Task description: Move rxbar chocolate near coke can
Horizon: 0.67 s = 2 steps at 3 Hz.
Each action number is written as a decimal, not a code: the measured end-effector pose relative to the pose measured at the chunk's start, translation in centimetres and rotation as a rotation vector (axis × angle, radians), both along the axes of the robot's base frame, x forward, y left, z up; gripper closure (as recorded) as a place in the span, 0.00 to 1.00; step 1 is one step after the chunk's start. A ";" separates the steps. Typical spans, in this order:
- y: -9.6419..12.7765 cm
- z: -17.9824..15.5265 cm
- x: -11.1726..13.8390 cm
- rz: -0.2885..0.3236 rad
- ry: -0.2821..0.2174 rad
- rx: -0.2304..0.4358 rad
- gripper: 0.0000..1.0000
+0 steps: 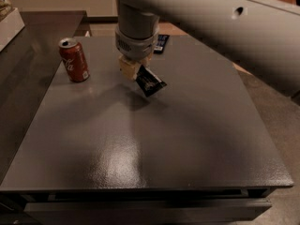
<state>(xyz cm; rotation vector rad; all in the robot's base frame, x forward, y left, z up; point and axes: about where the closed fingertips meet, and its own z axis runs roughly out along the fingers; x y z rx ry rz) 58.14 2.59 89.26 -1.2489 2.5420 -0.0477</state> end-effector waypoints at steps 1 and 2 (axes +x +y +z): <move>1.9 -0.3 3.1 0.051 0.008 0.007 1.00; 3.7 -1.0 5.1 0.087 0.020 0.018 1.00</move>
Offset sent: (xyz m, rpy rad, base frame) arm 0.0750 0.0568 -0.0151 0.0315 0.0350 0.1294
